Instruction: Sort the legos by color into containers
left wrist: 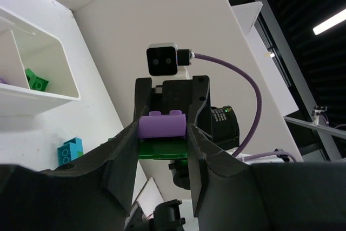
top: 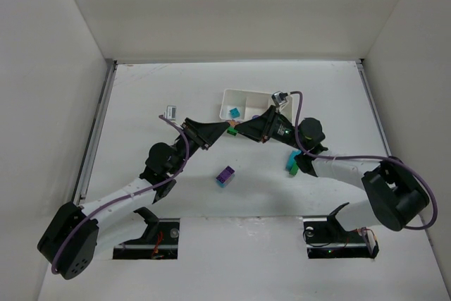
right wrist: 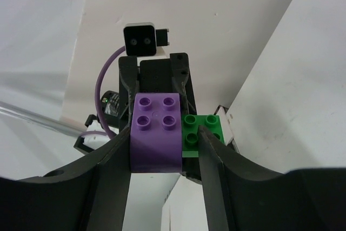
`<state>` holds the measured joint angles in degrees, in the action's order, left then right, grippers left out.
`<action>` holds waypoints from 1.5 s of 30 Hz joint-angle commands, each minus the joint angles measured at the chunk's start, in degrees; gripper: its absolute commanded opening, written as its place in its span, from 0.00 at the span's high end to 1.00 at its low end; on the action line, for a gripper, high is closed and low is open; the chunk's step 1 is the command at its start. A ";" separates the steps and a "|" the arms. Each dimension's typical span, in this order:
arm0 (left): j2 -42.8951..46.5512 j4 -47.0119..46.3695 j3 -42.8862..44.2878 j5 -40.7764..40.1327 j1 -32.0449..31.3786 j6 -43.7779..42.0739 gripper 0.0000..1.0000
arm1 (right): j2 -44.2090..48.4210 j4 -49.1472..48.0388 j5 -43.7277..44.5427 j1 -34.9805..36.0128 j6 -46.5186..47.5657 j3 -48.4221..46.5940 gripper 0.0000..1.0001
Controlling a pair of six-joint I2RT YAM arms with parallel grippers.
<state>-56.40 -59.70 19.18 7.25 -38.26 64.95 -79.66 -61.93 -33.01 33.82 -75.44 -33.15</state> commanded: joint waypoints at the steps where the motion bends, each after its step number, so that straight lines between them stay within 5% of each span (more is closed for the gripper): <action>1: -0.11 -1.47 -0.11 1.28 -0.54 -1.75 0.87 | -0.50 -7.94 -0.12 0.14 -1.64 -0.52 0.43; 3: -0.46 -1.38 0.07 1.45 -0.63 -1.84 0.87 | -0.94 -8.99 0.14 0.23 -2.08 -0.52 0.40; 6: -0.55 -1.38 -0.11 1.46 -0.72 -2.19 0.87 | -1.03 -9.96 -0.03 0.23 -2.96 -0.78 0.56; 12: -0.64 -1.03 -0.02 1.46 -0.19 -2.37 0.85 | -0.50 -10.49 0.93 -0.03 -2.96 -0.43 0.67; 18: 0.59 1.07 0.07 -1.18 1.48 -2.37 0.43 | 0.47 -9.79 2.51 -0.29 -3.83 -0.52 0.68; 23: 2.34 2.48 -0.46 -3.45 2.80 -6.32 0.31 | 0.12 -6.46 4.88 -1.17 -7.43 -1.22 0.69; 34: 9.38 7.05 -1.34 -16.91 -5.36 -29.85 0.35 | -0.24 1.10 11.74 -1.79 -18.16 -1.31 0.71; 45: 2.27 11.10 5.78 -28.33 -20.92 -54.21 0.36 | 2.40 9.02 15.61 -2.14 -21.06 -0.87 0.73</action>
<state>-52.90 -47.64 21.58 -15.66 -57.19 20.51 -78.98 -53.91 -19.25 32.21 -94.21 -32.99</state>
